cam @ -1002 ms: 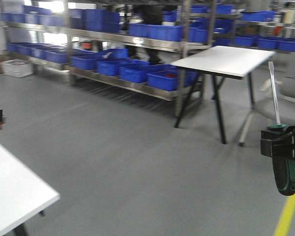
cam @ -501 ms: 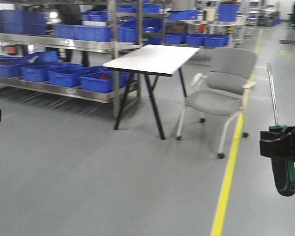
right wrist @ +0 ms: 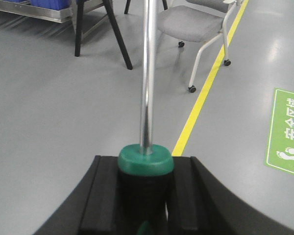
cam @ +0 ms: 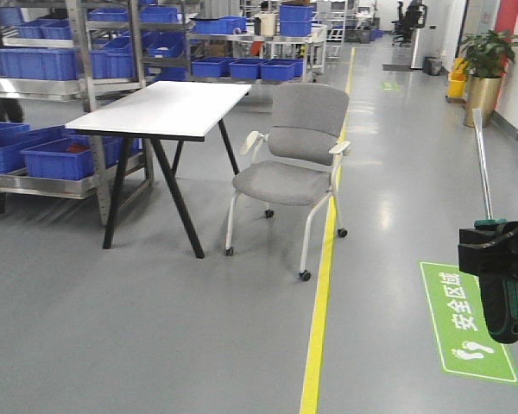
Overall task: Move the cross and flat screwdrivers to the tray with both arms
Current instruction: 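Carry both screwdrivers upright while driving past the chair and shelves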
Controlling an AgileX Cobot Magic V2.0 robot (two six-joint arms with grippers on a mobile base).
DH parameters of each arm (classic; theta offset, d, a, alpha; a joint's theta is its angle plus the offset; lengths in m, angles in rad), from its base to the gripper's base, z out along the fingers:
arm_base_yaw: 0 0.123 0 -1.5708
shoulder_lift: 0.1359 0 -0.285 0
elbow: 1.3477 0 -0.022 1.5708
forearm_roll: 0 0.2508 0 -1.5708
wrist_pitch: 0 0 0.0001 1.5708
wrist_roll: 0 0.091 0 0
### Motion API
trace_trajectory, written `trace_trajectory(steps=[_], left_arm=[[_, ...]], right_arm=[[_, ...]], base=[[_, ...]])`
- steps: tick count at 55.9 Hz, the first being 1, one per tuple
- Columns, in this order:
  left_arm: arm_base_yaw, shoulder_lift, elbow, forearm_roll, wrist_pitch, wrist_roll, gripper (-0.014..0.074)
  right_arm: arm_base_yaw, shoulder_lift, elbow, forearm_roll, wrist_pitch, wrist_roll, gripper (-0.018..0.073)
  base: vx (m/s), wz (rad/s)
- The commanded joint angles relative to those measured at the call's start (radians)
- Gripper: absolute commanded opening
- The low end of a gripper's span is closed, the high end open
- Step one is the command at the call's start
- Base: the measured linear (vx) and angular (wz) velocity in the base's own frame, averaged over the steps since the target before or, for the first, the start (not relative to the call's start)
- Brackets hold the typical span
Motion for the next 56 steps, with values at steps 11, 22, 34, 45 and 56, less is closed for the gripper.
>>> trace_trajectory(steps=[11, 22, 34, 45, 56], left_arm=[[-0.004, -0.022, -0.038, -0.032, -0.081, -0.002, 0.0], [-0.004, -0.022, -0.038, -0.032, -0.081, -0.002, 0.0], [-0.004, -0.022, -0.038, -0.032, -0.081, -0.002, 0.0], [-0.004, -0.022, -0.038, -0.032, -0.081, -0.002, 0.0], [-0.004, -0.022, -0.038, -0.032, -0.081, -0.002, 0.0]], right_arm=[[-0.001, -0.023, -0.033, -0.004, -0.079, -0.005, -0.0008], [-0.001, -0.023, -0.033, -0.004, -0.075, -0.005, -0.0008], [-0.001, -0.023, -0.033, -0.004, -0.075, -0.005, -0.0008], [-0.001, -0.023, -0.033, -0.004, -0.075, -0.005, -0.0008], [-0.001, -0.023, -0.033, -0.004, -0.068, -0.005, -0.0008]], base=[[0.38, -0.08], [0.43, 0.13], [0.46, 0.33], [0.47, 0.43], [0.49, 0.45]])
